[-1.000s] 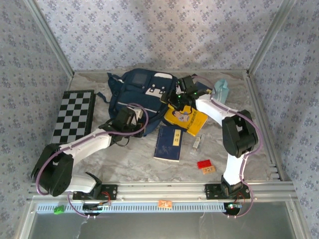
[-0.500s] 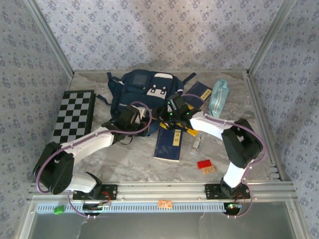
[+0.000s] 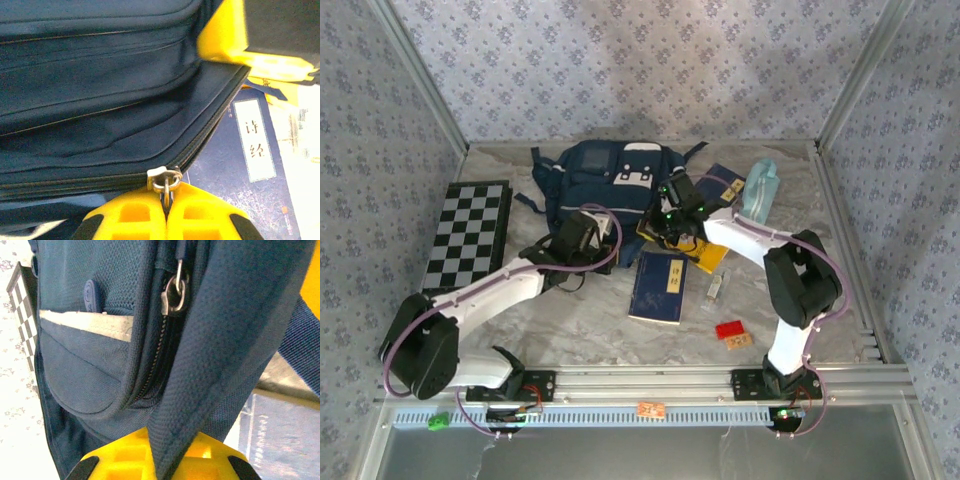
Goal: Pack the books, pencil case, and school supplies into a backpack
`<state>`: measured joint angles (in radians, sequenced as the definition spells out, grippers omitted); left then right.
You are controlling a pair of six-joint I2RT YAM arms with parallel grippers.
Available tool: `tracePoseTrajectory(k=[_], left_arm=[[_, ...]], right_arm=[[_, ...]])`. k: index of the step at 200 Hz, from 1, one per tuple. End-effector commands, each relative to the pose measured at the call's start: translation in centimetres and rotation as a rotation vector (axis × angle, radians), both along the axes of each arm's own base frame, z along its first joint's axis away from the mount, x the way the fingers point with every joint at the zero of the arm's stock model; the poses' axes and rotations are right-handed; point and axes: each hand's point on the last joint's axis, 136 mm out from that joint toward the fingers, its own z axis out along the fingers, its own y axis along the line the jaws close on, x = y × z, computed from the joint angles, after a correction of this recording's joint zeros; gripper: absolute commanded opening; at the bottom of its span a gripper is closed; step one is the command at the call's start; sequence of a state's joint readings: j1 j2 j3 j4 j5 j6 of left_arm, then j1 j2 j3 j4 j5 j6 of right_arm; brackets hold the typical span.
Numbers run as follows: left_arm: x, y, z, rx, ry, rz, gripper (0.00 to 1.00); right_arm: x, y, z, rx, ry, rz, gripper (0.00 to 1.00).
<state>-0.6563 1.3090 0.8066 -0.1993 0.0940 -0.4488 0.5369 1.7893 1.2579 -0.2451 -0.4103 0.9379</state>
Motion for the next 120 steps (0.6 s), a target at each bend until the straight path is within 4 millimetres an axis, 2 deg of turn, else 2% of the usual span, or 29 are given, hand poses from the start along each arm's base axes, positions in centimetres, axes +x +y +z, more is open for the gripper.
tracePoseTrajectory(k=[1,22,46,67,79,88,120], left_arm=[[-0.7,2.5,-1.4,0.034,0.058,0.014,0.00],[0.4,3.2,-2.1,0.040,0.072,0.032,0.00],[1.5,2.3,-1.9,0.017,0.074,0.021,0.00],[2.0,0.5,-1.4,-0.059,0.085,-0.002,0.00],[2.2,-0.2,-1.1,-0.083,0.076,-0.002,0.00],[2.4,-0.7,-0.9,-0.096,0.072,-0.001,0.00],[2.2,-2.2,0.0,-0.099,0.054,-0.038,0.00]], right_arm=[[4.8,-4.4,3.2,-0.048,-0.150,-0.029,0.00],[5.9,-5.3,3.4,-0.070,-0.149,-0.016,0.00],[6.4,-6.0,3.3,-0.083,-0.144,-0.027,0.00],[5.1,-5.2,3.4,-0.087,-0.135,-0.002,0.19],[3.9,-4.5,3.6,-0.071,-0.132,0.010,0.39],[3.0,-4.3,3.5,-0.061,-0.120,0.012,0.49],[-0.4,-4.1,3.0,-0.017,-0.073,-0.008,0.68]])
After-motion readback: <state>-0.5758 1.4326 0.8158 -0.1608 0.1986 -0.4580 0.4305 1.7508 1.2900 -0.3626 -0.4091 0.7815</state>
